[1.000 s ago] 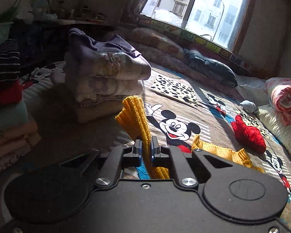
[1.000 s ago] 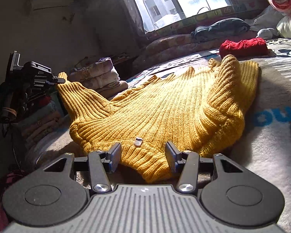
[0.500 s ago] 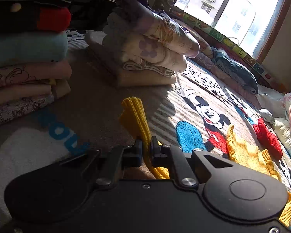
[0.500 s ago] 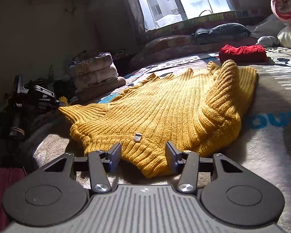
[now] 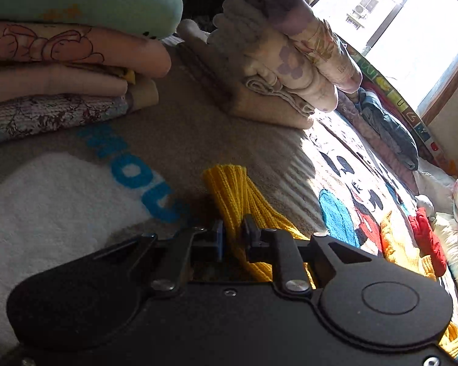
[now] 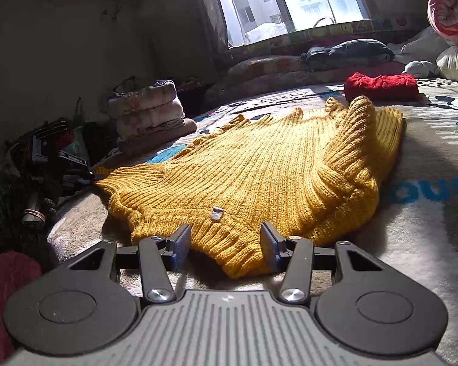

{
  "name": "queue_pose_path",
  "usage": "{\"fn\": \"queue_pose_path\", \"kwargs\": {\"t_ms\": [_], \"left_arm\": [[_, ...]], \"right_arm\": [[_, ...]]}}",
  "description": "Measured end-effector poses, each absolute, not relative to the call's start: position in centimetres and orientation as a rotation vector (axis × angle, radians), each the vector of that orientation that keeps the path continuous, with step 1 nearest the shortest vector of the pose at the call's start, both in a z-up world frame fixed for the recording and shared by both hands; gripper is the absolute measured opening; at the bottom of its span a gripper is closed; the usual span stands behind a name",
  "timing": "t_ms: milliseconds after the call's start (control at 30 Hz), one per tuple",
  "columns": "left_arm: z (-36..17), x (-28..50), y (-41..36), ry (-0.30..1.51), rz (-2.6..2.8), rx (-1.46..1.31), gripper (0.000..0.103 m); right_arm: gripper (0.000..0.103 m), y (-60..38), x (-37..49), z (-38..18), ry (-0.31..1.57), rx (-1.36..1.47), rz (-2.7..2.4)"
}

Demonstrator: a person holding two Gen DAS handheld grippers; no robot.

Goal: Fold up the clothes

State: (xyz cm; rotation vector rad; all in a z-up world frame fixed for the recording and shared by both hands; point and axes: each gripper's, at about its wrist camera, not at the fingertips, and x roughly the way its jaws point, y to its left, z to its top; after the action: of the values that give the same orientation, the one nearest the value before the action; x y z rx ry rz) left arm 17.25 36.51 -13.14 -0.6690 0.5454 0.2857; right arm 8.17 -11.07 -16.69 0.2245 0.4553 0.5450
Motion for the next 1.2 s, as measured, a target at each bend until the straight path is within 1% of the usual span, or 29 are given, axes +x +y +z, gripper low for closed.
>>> {"fn": "queue_pose_path", "kwargs": {"t_ms": [233,300,333,367,433,500,533,567,633,733,800,900,1000,1200], "left_arm": [[-12.0,16.0,36.6,0.548,0.447,-0.624,0.026],[-10.8,15.5,35.7,0.575,0.519,-0.553,0.027],[-10.0,15.2,34.7,0.591,0.528,-0.505,0.033],[-9.2,15.0,33.6,0.607,0.531,-0.456,0.05],[-7.6,14.3,31.4,0.623,0.54,-0.367,0.069],[-5.9,13.4,28.3,0.627,0.521,-0.27,0.076],[-5.2,13.0,27.0,0.639,0.508,-0.233,0.083],[-4.7,12.7,25.9,0.652,0.495,-0.213,0.085],[-3.9,12.2,24.1,0.674,0.464,-0.196,0.085],[-3.1,11.7,21.8,0.695,0.409,-0.191,0.09],[-2.6,11.4,20.3,0.693,0.38,-0.173,0.091],[-2.1,11.0,18.8,0.698,0.351,-0.165,0.092],[-1.6,10.4,17.4,0.69,0.331,-0.143,0.092],[-1.0,9.6,14.7,0.681,0.274,-0.112,0.093]], "right_arm": [[0.05,-11.1,8.0,-16.6,0.46,0.226,0.542],[0.05,-11.2,7.9,-16.5,0.461,0.227,0.54],[0.05,-11.2,7.9,-16.5,0.461,0.227,0.538],[0.05,-11.2,7.8,-16.5,0.462,0.228,0.537],[0.052,-11.2,7.8,-16.5,0.465,0.233,0.537],[0.055,-11.1,7.7,-16.4,0.465,0.236,0.538],[0.056,-11.0,7.6,-16.4,0.465,0.232,0.537],[0.057,-11.0,7.5,-16.4,0.465,0.229,0.536],[0.06,-10.8,7.3,-16.3,0.468,0.223,0.535],[0.064,-10.6,6.8,-16.2,0.476,0.208,0.53],[0.068,-10.4,6.6,-16.0,0.488,0.199,0.528],[0.085,-10.1,6.4,-16.0,0.539,0.186,0.522],[0.085,-10.0,5.7,-16.0,0.57,0.163,0.515],[0.083,-11.2,4.6,-14.9,0.565,0.208,0.525]]}}
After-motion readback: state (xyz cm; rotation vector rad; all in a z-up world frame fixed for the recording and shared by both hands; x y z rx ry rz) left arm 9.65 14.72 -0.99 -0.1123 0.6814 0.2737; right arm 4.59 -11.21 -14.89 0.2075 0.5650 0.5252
